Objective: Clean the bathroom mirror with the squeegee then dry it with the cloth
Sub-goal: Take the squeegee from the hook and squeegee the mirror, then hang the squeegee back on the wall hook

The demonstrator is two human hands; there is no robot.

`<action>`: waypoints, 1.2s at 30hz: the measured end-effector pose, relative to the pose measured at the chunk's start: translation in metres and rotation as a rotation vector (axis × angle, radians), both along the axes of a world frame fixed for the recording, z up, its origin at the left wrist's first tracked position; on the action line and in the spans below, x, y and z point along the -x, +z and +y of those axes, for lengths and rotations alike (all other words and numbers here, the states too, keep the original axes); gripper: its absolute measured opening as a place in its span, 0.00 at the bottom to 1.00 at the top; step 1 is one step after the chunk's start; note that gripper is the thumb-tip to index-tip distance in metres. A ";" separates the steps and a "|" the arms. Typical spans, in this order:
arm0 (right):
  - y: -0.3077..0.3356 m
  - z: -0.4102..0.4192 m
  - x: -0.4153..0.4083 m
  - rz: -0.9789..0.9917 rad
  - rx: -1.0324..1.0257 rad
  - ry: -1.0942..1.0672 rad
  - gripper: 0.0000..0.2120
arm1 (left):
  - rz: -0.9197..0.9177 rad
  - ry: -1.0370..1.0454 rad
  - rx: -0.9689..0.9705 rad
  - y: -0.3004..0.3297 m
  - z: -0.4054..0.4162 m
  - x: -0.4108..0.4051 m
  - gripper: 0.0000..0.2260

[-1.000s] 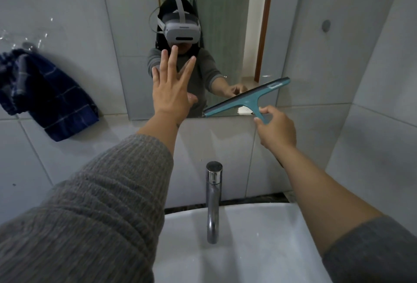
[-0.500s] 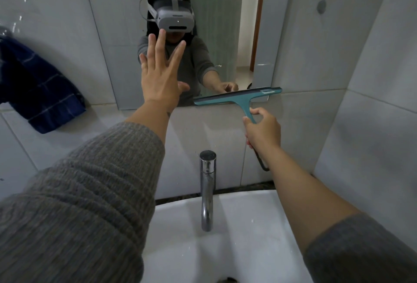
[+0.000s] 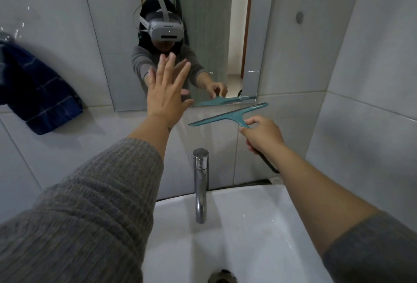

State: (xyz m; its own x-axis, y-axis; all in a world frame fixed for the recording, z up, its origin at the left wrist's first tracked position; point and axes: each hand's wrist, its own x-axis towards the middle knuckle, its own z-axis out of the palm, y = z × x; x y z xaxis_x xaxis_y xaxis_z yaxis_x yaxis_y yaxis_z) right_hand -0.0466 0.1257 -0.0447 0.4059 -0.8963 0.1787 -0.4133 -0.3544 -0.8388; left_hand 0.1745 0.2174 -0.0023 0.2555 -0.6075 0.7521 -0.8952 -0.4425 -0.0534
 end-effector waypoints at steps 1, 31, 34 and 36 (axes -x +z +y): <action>0.007 0.002 0.003 0.042 0.011 0.021 0.02 | -0.002 -0.073 -0.006 -0.003 0.000 0.007 0.35; 0.174 -0.075 0.061 -0.187 0.577 -0.219 0.32 | -0.272 -0.311 0.104 -0.011 -0.098 0.141 0.31; 0.165 -0.107 0.045 -0.262 0.512 -0.275 0.28 | -0.169 -0.199 0.139 -0.028 -0.128 0.160 0.33; 0.157 -0.128 0.035 -0.280 0.488 -0.250 0.26 | -0.110 -0.159 0.119 -0.043 -0.144 0.171 0.33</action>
